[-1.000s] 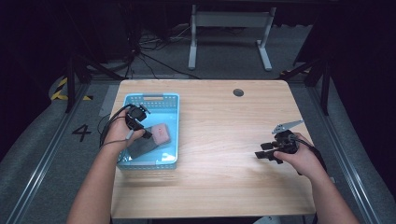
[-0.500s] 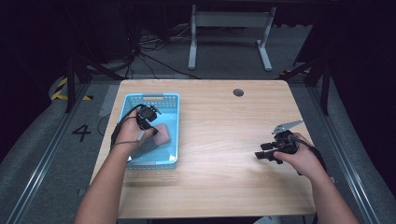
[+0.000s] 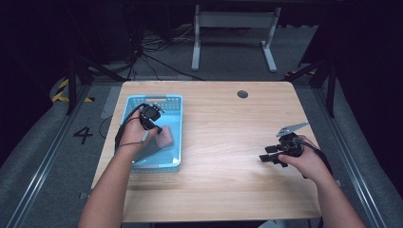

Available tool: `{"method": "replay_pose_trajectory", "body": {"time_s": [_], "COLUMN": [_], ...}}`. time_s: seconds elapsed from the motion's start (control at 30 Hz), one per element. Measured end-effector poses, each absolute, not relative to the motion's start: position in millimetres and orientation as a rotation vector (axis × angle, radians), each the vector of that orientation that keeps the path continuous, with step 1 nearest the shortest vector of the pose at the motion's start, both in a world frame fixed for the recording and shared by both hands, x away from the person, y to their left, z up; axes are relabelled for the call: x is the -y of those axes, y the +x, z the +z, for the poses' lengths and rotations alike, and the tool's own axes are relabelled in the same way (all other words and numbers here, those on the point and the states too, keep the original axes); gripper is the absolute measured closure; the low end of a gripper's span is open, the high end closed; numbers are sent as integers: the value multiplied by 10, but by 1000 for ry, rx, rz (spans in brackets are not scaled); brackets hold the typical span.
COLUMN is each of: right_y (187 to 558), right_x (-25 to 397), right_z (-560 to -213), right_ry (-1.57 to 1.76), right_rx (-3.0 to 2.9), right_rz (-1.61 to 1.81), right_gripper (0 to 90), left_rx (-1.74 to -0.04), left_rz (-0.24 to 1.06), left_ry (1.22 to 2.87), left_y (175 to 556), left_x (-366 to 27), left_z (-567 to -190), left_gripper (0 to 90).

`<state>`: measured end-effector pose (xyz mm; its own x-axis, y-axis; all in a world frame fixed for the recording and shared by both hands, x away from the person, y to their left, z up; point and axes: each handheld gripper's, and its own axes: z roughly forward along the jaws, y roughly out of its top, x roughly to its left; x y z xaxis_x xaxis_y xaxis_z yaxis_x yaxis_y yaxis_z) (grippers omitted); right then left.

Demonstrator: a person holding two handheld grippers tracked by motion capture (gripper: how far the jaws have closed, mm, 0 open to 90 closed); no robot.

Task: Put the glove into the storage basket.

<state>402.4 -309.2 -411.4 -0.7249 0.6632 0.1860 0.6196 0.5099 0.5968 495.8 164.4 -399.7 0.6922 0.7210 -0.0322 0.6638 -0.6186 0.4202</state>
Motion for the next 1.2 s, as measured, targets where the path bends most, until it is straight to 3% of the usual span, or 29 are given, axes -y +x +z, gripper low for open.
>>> {"method": "replay_pose_trajectory", "body": {"time_s": [0.4, 0.9, 1.2], "right_y": [4020, 4023, 4023], "right_x": [3118, 3104, 3099], "right_z": [-4114, -4122, -4122], "right_ry": [1144, 1142, 1141], "right_rx": [-2667, -2669, -2672], "right_rz": [1022, 1015, 1018], "right_gripper": [472, 468, 468], "left_rx": [-1078, -916, -997], "left_rz": [147, 68, 97], "left_ry": [2538, 2615, 2581], "left_y": [5016, 4843, 4690], "left_x": [-1583, -1484, -1706], "left_z": [-4095, -4093, -3973], "left_gripper": [900, 898, 897]}}
